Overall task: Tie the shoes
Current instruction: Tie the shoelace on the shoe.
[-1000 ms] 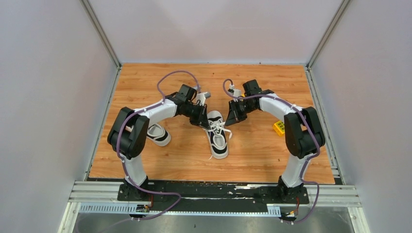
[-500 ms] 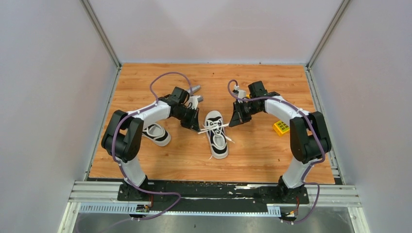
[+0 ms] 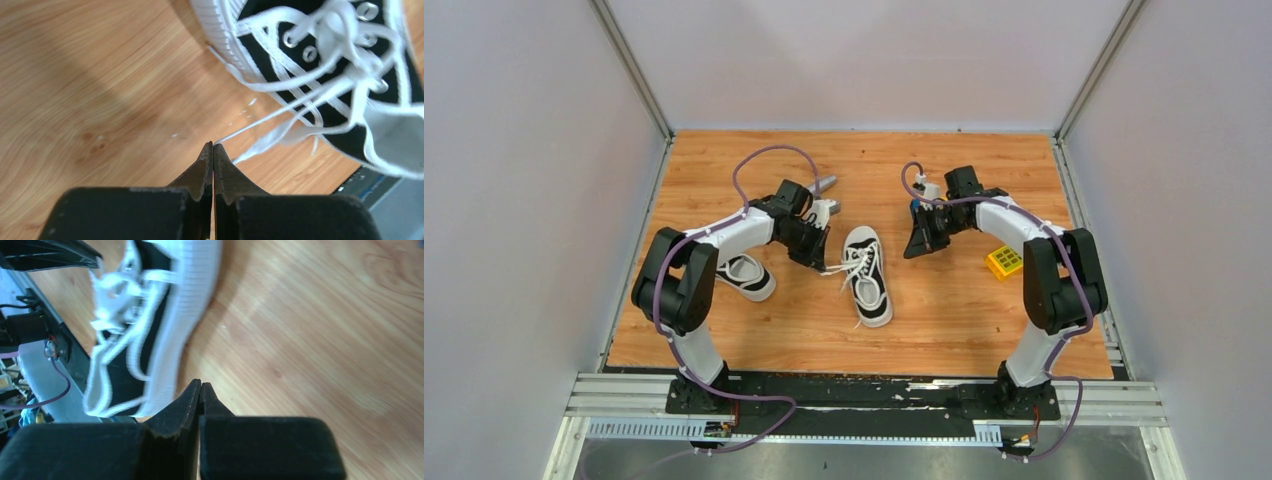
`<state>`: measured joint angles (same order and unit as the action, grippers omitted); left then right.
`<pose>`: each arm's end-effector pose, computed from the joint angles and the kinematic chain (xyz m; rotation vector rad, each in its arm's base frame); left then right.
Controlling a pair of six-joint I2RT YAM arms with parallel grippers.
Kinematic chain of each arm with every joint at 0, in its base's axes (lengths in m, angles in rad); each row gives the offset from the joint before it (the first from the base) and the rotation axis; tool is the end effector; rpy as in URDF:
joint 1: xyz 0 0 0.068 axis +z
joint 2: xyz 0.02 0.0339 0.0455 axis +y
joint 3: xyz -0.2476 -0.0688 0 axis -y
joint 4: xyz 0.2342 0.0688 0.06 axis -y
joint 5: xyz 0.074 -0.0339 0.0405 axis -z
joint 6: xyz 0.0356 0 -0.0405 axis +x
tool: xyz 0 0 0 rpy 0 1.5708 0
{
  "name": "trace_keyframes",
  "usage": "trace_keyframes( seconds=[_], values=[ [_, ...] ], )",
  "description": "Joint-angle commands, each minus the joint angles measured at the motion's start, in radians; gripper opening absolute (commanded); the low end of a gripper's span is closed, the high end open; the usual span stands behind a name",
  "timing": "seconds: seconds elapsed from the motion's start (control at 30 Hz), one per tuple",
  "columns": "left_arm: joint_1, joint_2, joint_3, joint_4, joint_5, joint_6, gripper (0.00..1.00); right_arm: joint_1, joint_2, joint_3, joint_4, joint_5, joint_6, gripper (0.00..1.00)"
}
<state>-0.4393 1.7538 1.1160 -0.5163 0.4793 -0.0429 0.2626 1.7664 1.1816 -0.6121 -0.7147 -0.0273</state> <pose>0.2932 -0.1559 0.1692 0.6799 2.6647 -0.7903 0.3159 0.1091 0.1832 -0.5724 2.6154 1.0496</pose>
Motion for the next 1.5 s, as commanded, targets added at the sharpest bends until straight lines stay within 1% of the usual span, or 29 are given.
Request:
trace_keyframes(
  seconds=[0.0,0.13,0.2,0.27,0.33,0.43,0.5,0.53,0.6,0.7,0.73,0.77,0.83,0.93,1.0,1.13,1.3,1.47],
  values=[
    [0.020,-0.007,0.007,-0.081,-0.133,0.087,0.00,-0.039,0.009,-0.009,-0.010,0.068,-0.019,0.00],
    [0.020,-0.008,0.014,-0.094,-0.163,0.106,0.00,-0.058,0.010,-0.037,-0.014,0.068,-0.020,0.00],
    [0.020,-0.022,0.012,-0.079,-0.128,0.113,0.00,-0.060,0.004,-0.037,-0.019,0.021,-0.040,0.00],
    [0.019,-0.026,0.014,-0.046,-0.058,0.105,0.00,-0.058,-0.006,-0.013,-0.018,-0.056,-0.054,0.01],
    [0.009,-0.017,0.029,-0.013,0.010,0.086,0.00,-0.055,-0.015,0.029,-0.018,-0.111,-0.064,0.11],
    [-0.003,-0.002,0.045,0.052,0.117,0.053,0.01,-0.046,-0.008,0.099,-0.015,-0.191,-0.064,0.33],
    [-0.007,0.018,0.061,0.084,0.195,0.021,0.01,-0.037,0.022,0.140,-0.018,-0.237,-0.032,0.44],
    [-0.009,0.036,0.077,0.090,0.237,0.017,0.01,-0.030,0.041,0.157,-0.017,-0.243,-0.005,0.51],
    [-0.016,0.060,0.104,0.091,0.263,0.018,0.00,-0.009,0.073,0.180,0.001,-0.248,0.059,0.61],
    [-0.019,0.081,0.128,0.095,0.279,0.020,0.00,0.026,0.113,0.215,0.003,-0.182,0.167,0.78],
    [-0.019,0.083,0.133,0.096,0.284,0.018,0.00,0.035,0.123,0.224,0.002,-0.162,0.195,0.81],
    [-0.020,0.086,0.134,0.103,0.285,0.016,0.00,0.046,0.131,0.233,-0.006,-0.140,0.218,0.82],
    [-0.021,0.088,0.128,0.117,0.287,0.005,0.00,0.082,0.146,0.250,-0.018,-0.094,0.250,0.78],
    [-0.021,0.085,0.126,0.125,0.281,-0.016,0.00,0.125,0.159,0.268,-0.022,0.000,0.302,0.64],
    [-0.021,0.080,0.119,0.128,0.271,-0.030,0.00,0.146,0.175,0.284,-0.031,0.059,0.320,0.58],
    [-0.021,0.069,0.108,0.129,0.273,-0.040,0.00,0.155,0.210,0.313,-0.032,0.115,0.365,0.53],
    [-0.021,0.066,0.102,0.129,0.274,-0.046,0.00,0.170,0.253,0.334,-0.036,0.158,0.379,0.51],
    [-0.021,0.063,0.101,0.127,0.271,-0.047,0.00,0.186,0.275,0.340,-0.045,0.169,0.363,0.42]
  ],
)
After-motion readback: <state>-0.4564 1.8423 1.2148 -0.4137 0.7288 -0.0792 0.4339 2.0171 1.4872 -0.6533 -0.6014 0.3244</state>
